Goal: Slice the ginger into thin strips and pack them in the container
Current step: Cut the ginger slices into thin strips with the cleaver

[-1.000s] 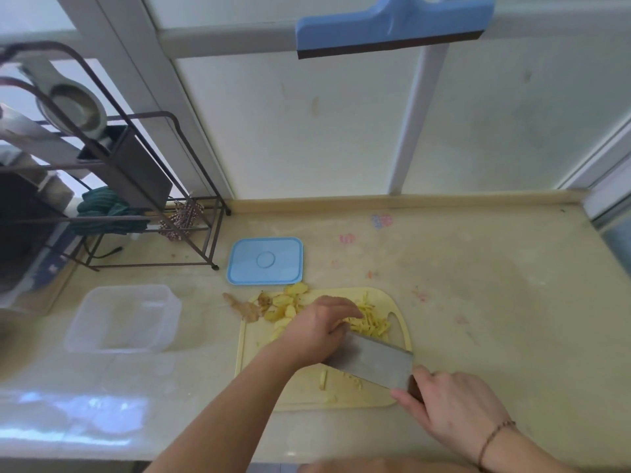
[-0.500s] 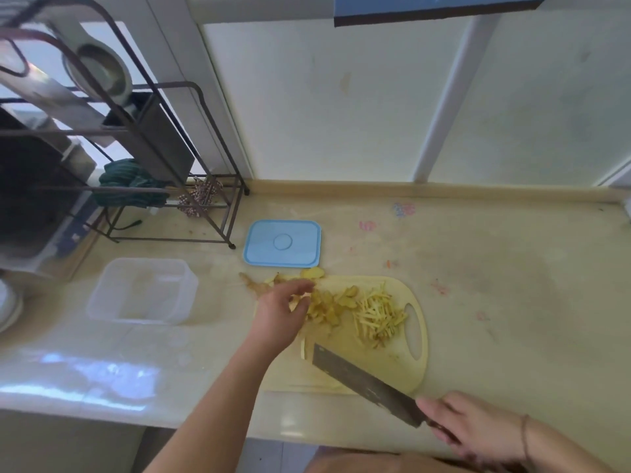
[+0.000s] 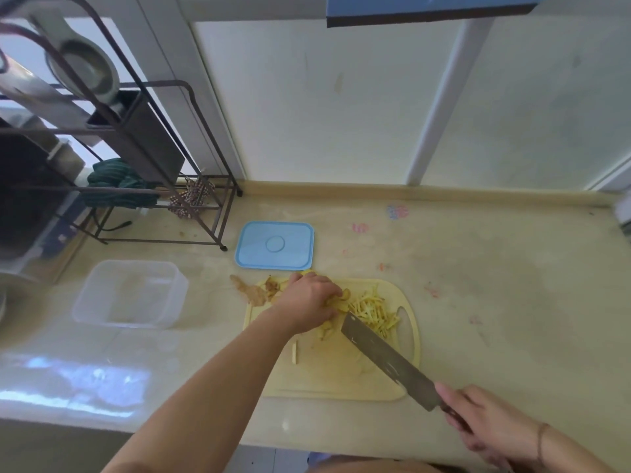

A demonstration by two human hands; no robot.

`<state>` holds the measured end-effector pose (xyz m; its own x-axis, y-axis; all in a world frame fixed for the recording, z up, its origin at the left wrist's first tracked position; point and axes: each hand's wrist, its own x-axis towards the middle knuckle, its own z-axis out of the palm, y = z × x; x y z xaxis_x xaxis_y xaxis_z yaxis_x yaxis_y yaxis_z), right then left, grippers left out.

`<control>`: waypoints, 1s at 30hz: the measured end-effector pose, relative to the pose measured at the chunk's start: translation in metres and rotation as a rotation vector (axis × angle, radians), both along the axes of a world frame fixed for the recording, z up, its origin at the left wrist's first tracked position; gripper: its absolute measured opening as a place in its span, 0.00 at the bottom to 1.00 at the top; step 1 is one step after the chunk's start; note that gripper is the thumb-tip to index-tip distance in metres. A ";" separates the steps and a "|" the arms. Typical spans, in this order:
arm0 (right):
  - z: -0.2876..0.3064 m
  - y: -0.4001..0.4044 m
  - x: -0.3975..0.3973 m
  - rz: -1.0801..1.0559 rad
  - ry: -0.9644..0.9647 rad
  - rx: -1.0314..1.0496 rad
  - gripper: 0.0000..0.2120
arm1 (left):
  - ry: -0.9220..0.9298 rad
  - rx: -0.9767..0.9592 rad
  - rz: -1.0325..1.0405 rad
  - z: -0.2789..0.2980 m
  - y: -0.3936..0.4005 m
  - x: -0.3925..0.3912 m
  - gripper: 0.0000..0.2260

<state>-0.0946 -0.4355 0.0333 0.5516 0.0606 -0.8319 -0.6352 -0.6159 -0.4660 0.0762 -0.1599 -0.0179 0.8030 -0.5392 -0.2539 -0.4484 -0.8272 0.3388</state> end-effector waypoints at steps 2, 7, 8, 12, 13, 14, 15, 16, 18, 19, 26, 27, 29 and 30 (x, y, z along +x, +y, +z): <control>0.003 0.001 -0.003 -0.017 0.003 0.053 0.26 | -0.038 0.030 -0.026 -0.002 -0.005 0.003 0.18; 0.013 -0.001 -0.019 -0.102 -0.062 0.075 0.24 | -0.225 0.031 -0.086 -0.014 -0.009 0.001 0.11; 0.014 -0.003 -0.022 -0.120 -0.080 0.045 0.24 | -0.238 -0.001 -0.073 -0.016 -0.007 -0.001 0.11; 0.015 -0.009 -0.026 -0.202 -0.089 0.025 0.26 | -0.085 -0.351 0.302 0.003 0.005 -0.016 0.06; 0.015 -0.007 -0.024 -0.189 -0.092 0.036 0.25 | 0.019 -0.469 0.447 0.010 0.010 -0.026 0.03; 0.016 -0.005 -0.021 -0.175 -0.091 0.057 0.25 | 0.126 -0.575 0.575 0.015 0.015 -0.040 0.03; 0.016 -0.003 -0.017 -0.168 -0.082 0.085 0.25 | 0.214 -0.640 0.668 0.016 0.019 -0.056 0.05; 0.016 0.000 -0.013 -0.163 -0.060 0.118 0.25 | 0.282 -0.652 0.712 0.015 0.022 -0.074 0.07; 0.015 0.007 -0.006 -0.173 -0.019 0.169 0.27 | 0.339 -0.544 0.694 0.003 0.025 -0.106 0.06; 0.013 0.010 -0.004 -0.174 0.001 0.185 0.29 | 0.308 -0.464 0.655 -0.003 0.026 -0.119 0.05; 0.007 0.017 0.002 -0.146 -0.017 0.220 0.35 | -0.271 -0.300 0.477 -0.026 0.031 -0.119 0.02; 0.006 0.018 0.002 -0.152 -0.018 0.222 0.37 | -0.286 -0.350 0.555 -0.024 0.034 -0.110 0.02; 0.005 0.020 0.002 -0.170 -0.032 0.219 0.41 | -0.305 -0.384 0.681 -0.024 0.043 -0.088 0.07; 0.005 0.021 0.001 -0.176 -0.035 0.220 0.42 | -0.315 -0.377 0.688 -0.025 0.047 -0.077 0.09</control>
<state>-0.0932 -0.4150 0.0380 0.5975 0.1388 -0.7898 -0.7047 -0.3791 -0.5997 -0.0010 -0.1133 -0.0429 0.9865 0.0917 0.1355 -0.0060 -0.8072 0.5902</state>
